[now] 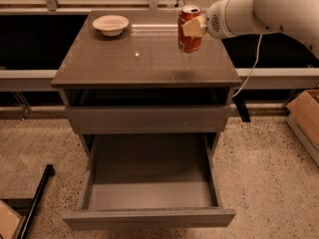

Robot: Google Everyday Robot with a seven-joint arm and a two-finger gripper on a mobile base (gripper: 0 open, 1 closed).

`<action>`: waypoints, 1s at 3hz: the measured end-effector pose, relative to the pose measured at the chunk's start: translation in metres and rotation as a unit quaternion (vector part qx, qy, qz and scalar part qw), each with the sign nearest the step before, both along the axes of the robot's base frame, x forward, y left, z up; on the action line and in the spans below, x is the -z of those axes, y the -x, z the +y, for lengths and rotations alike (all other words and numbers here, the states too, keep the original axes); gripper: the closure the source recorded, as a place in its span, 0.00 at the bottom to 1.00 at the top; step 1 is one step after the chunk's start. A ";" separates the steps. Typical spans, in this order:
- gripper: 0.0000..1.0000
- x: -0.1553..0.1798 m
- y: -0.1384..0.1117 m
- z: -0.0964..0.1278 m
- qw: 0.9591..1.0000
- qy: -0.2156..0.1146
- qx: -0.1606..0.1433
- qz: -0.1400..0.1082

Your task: Pick coke can from middle drawer and place on counter

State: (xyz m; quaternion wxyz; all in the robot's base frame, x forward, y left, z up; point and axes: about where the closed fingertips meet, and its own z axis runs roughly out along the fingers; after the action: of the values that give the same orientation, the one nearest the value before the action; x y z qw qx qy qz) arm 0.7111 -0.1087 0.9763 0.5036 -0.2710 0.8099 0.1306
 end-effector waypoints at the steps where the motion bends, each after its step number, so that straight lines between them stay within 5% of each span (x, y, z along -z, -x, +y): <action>1: 0.54 0.015 -0.030 0.003 0.999 -0.027 -0.013 -0.014; 3: 0.06 0.053 -0.063 0.011 0.998 -0.043 -0.038 0.002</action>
Offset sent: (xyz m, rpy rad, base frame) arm 0.0729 0.0098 -0.0454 0.1070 -0.0095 0.0806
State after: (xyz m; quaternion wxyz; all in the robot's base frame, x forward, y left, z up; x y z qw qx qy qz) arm 0.7743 -0.0977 0.9235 0.5075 -0.2795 0.7937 0.1853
